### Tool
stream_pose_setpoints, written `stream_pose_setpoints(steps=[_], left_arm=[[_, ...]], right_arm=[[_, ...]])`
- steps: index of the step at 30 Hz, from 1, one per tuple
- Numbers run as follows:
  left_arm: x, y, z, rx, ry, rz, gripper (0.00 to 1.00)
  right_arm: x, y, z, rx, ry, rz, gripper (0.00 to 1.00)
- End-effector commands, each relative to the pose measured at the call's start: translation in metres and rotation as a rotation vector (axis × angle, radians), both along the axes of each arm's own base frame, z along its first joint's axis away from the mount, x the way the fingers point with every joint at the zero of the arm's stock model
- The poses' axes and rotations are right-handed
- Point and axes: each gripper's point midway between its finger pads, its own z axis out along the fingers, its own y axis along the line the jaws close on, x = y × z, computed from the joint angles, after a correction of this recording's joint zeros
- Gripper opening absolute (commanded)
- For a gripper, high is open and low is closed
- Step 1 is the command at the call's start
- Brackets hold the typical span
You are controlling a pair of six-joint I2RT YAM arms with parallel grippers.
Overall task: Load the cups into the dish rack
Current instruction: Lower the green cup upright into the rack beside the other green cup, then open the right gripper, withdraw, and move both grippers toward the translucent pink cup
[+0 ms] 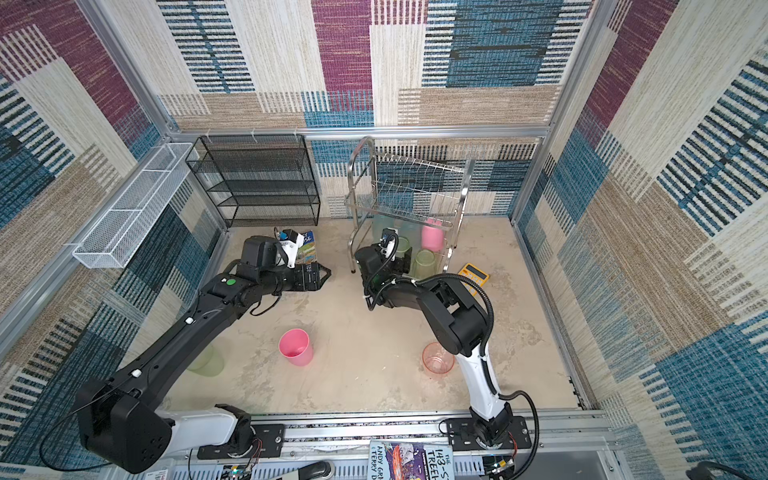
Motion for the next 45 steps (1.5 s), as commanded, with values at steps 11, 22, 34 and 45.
stream_pose_setpoints(steps=[11, 22, 34, 45], left_arm=[[0.002, -0.001, 0.01, -0.018, -0.035, -0.001, 0.99], [0.002, 0.003, 0.011, -0.003, -0.046, 0.014, 0.99], [0.003, 0.011, 0.013, 0.037, -0.052, 0.044, 0.98], [0.006, 0.013, 0.002, 0.048, -0.018, 0.068, 0.97]], right_arm=[[-0.023, 0.001, 0.018, 0.006, -0.032, -0.004, 0.91], [-0.047, 0.013, 0.023, 0.019, -0.025, 0.039, 0.92], [-0.102, 0.031, 0.032, 0.041, 0.015, 0.13, 0.92], [-0.178, 0.026, 0.023, 0.168, 0.18, 0.26, 0.9]])
